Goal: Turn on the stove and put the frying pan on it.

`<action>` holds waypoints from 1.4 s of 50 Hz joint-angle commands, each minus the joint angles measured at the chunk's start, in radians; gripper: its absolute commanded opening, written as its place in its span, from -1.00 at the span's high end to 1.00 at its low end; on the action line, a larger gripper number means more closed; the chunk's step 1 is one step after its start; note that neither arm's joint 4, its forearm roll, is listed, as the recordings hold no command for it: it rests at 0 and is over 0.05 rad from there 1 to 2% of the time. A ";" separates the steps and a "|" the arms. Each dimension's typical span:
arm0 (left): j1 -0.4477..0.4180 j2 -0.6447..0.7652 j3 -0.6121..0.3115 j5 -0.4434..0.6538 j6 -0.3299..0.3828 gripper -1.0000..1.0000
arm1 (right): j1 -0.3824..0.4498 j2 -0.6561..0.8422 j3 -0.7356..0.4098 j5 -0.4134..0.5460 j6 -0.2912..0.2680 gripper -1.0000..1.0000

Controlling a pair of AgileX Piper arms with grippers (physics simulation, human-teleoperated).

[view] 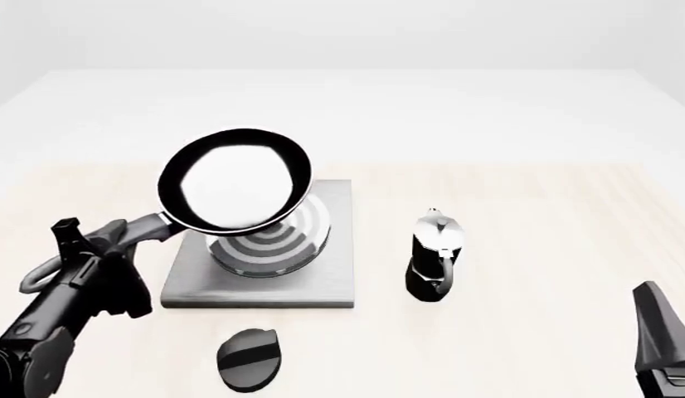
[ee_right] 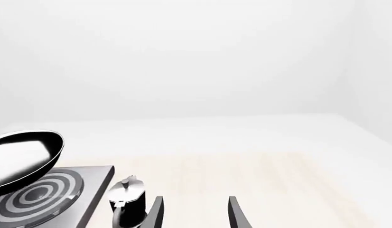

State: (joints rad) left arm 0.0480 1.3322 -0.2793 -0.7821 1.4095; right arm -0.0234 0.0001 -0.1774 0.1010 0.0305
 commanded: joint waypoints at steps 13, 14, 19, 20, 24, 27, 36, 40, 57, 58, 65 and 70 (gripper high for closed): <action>-0.044 0.049 0.021 -0.106 0.021 1.00 | -0.005 0.000 -0.001 0.003 -0.004 -1.00; -0.046 0.052 0.023 -0.111 0.020 1.00 | -0.006 0.000 -0.002 0.003 -0.003 -1.00; -0.049 0.064 0.032 -0.128 0.023 1.00 | -0.006 0.000 0.000 0.003 -0.005 -1.00; -0.050 0.068 0.034 -0.132 0.024 1.00 | -0.006 0.000 -0.001 0.004 -0.005 -1.00; -0.058 0.074 0.038 -0.141 0.022 1.00 | -0.007 0.000 -0.004 0.006 -0.006 -1.00; -0.062 0.075 0.045 -0.146 0.024 1.00 | -0.007 0.000 -0.007 0.008 -0.005 -1.00; -0.063 0.127 0.062 -0.198 0.033 1.00 | -0.008 0.000 -0.012 0.012 -0.005 -1.00; -0.063 0.155 0.070 -0.226 0.039 1.00 | -0.008 0.000 -0.011 0.012 -0.005 -1.00; -0.071 0.212 0.084 -0.285 0.055 1.00 | -0.009 0.000 -0.011 0.010 -0.005 -1.00; -0.072 0.211 0.082 -0.283 0.053 1.00 | -0.010 0.000 -0.012 0.011 -0.006 -1.00; -0.073 0.235 0.086 -0.306 0.059 1.00 | -0.011 0.000 -0.010 0.010 -0.004 -1.00; -0.075 0.257 0.093 -0.326 0.061 1.00 | -0.012 0.000 -0.008 0.008 -0.004 -1.00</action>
State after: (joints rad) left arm -0.0228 1.5686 -0.1803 -1.0579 1.4572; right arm -0.0339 0.0001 -0.1876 0.1108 0.0255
